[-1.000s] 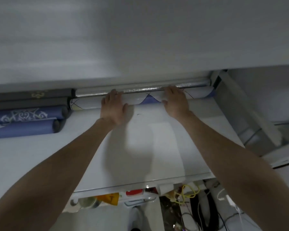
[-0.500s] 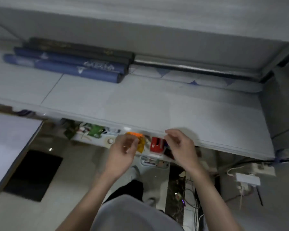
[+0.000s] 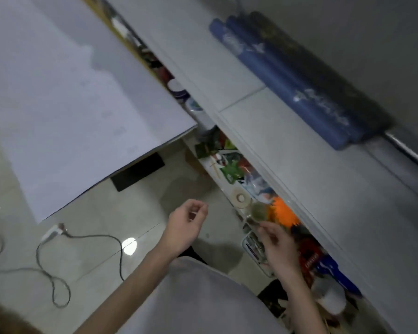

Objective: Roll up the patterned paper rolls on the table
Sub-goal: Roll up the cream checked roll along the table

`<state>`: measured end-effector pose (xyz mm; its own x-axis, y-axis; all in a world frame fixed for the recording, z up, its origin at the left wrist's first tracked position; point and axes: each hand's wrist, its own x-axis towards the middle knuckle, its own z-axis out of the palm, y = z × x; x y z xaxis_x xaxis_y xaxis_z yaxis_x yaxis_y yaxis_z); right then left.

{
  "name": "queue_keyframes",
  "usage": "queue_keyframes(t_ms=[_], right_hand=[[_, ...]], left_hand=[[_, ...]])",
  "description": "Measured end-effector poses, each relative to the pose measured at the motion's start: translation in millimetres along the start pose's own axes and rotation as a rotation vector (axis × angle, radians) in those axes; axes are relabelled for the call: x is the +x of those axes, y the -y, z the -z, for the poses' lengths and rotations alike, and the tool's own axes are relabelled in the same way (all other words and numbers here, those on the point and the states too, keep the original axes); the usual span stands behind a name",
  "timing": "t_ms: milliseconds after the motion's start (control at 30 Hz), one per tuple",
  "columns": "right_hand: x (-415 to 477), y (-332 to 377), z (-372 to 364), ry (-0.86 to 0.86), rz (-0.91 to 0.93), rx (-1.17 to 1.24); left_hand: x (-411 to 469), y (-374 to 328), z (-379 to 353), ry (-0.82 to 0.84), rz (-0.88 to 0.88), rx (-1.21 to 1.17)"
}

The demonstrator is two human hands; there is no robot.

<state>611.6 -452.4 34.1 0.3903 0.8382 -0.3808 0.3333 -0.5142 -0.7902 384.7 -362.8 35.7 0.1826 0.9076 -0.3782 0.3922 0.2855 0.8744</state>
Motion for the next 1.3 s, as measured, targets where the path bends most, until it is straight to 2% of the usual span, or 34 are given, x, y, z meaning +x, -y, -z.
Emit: queue_keyframes(t_ms=[133, 300, 400, 700, 933, 1033, 1200, 1300], right_hand=[[66.1, 82.0, -66.1, 0.188, 0.065, -0.093], [130.3, 187.2, -143.6, 0.338, 0.240, -0.214], [152.8, 226.4, -180.6, 0.408, 0.303, -0.242], [202.9, 237.1, -241.9, 0.620, 0.276, -0.511], [259.1, 241.7, -287.8, 0.781, 0.297, -0.670], [278.2, 243.6, -310.6, 0.864, 0.423, -0.832], [303.1, 241.5, -330.1, 0.988, 0.641, -1.057], [310.7, 242.4, -335.5, 1.008, 0.682, -1.101]], left_hand=[[40.8, 12.1, 74.4, -0.144, 0.043, 0.013], [72.4, 35.3, 151.4, -0.271, 0.127, -0.002], [77.6, 55.6, 184.2, -0.338, 0.214, -0.004], [99.0, 88.1, 239.8, -0.531, 0.399, -0.141], [146.0, 75.7, 272.0, -0.641, 0.469, -0.179], [163.8, 68.8, 278.2, -0.605, 0.484, -0.093], [163.6, 85.5, 273.5, -0.382, 0.456, 0.367], [157.1, 100.3, 276.2, -0.237, 0.423, 0.567]])
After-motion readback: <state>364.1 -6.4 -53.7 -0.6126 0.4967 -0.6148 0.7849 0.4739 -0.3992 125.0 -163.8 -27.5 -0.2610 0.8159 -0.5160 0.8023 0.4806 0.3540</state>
